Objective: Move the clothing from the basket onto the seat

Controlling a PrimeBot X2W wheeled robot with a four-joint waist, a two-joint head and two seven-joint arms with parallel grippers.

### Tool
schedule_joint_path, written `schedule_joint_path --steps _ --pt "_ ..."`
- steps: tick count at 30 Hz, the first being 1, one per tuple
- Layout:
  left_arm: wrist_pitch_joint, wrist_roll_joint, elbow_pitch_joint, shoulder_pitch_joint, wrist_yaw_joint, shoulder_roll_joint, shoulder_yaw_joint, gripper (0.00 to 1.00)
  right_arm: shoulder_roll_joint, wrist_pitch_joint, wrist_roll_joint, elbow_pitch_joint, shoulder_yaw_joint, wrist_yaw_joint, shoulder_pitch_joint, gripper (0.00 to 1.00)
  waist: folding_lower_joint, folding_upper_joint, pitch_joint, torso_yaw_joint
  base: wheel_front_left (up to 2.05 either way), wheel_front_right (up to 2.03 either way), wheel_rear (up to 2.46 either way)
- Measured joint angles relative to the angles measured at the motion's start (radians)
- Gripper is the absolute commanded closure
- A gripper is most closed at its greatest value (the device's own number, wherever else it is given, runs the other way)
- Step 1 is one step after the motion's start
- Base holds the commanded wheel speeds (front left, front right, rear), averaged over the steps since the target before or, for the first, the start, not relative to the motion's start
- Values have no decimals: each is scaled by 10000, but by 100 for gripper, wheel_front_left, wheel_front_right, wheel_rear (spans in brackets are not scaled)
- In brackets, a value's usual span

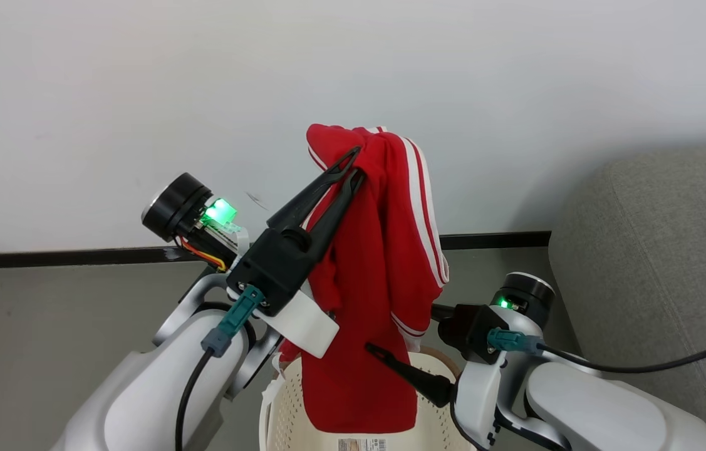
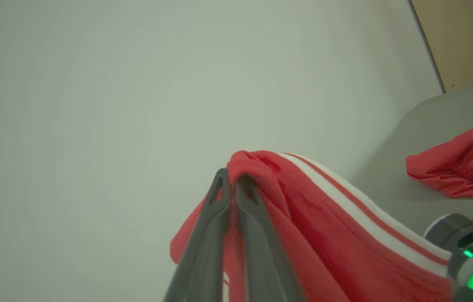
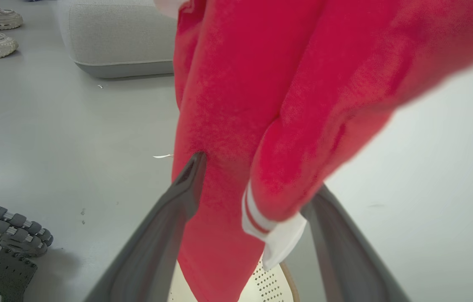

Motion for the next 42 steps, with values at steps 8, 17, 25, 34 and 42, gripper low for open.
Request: schedule_joint_path --steps 8,17,25,34,42 --pt "245 8 -35 -17 -8 -163 -190 100 585 -182 201 723 439 0 -488 0 0 0 1 119 0 0 0" --pt "407 6 -44 -28 -6 -211 -224 100 1016 -497 205 1415 527 0 -981 100 0 0 27 141 0 0 0" --pt "508 -251 389 35 111 -79 178 100 899 -587 424 1695 410 0 -955 100 1 0 55 20 0 0 0" --pt "495 -1064 1060 949 182 -48 556 100 263 -631 1064 1881 -840 0 -513 100 1 0 82 -319 0 0 0" --pt "121 -1942 1404 1523 169 -247 851 67 23 -631 1465 1127 -2552 0 -325 100 0 0 83 -700 0 0 0"
